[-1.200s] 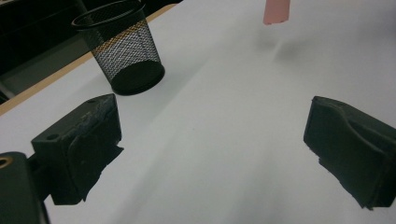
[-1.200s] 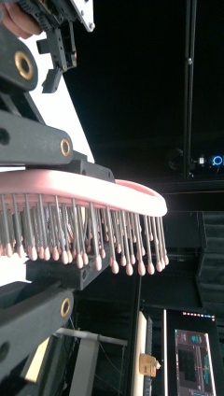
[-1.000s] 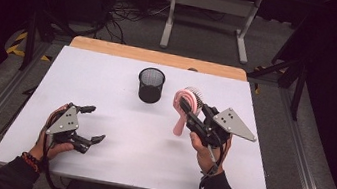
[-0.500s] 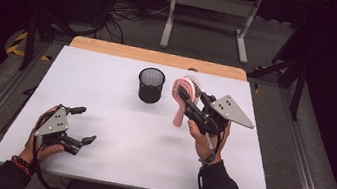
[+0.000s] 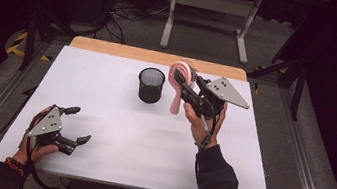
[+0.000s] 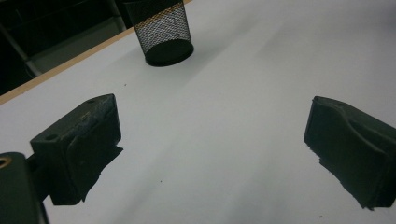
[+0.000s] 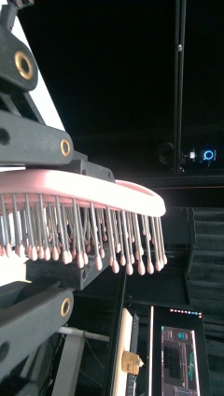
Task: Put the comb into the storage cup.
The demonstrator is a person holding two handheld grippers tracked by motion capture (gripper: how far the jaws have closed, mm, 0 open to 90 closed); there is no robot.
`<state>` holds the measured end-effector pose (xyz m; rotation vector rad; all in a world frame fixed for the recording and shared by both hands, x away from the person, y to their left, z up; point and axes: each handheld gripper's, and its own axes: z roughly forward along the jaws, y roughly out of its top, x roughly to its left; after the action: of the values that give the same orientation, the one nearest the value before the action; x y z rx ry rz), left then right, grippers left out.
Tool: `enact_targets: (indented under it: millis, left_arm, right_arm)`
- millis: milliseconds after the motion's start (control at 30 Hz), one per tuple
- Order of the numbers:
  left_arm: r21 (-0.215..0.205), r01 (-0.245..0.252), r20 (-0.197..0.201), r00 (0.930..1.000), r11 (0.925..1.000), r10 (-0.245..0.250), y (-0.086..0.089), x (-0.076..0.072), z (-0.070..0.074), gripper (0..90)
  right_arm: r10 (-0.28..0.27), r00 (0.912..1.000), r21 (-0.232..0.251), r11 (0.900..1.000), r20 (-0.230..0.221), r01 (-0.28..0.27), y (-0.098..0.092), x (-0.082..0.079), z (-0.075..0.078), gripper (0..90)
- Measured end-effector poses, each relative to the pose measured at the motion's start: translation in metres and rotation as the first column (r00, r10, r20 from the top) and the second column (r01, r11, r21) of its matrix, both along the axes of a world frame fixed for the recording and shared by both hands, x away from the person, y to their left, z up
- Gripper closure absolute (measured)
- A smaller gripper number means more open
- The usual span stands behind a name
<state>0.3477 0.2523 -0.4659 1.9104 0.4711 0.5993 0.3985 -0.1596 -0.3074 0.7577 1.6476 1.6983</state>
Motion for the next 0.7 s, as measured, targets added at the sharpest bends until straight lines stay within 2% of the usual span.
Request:
enact_targets:
  millis: [167,367,533,633,700]
  left_arm:
    - [-0.005,-0.009,-0.009,0.9999,0.9999,0.009,0.004,-0.001,-0.001,4.3]
    - [-0.015,-0.009,-0.013,0.9999,0.9998,0.009,0.004,0.000,-0.002,4.3]
    - [-0.020,-0.010,-0.012,0.9999,0.9998,0.009,0.005,-0.001,-0.002,4.3]
    - [-0.007,-0.024,-0.009,0.9997,0.9997,0.024,0.005,0.000,-0.002,4.8]
    - [-0.012,-0.022,-0.010,0.9997,0.9997,0.022,0.005,0.000,-0.002,4.7]
  right_arm:
    - [-0.004,1.0000,0.009,1.000,0.005,0.004,0.004,0.011,0.009,62.9]
    - [-0.015,0.9996,-0.042,0.999,0.023,0.016,0.022,0.027,0.019,62.9]
    - [-0.012,0.9996,-0.056,0.998,0.026,0.014,0.033,0.037,0.025,62.9]
    - [-0.018,0.9995,-0.078,0.997,0.025,0.020,0.039,0.041,0.028,62.9]
    - [-0.021,0.9994,-0.073,0.997,0.029,0.023,0.044,0.046,0.031,62.9]
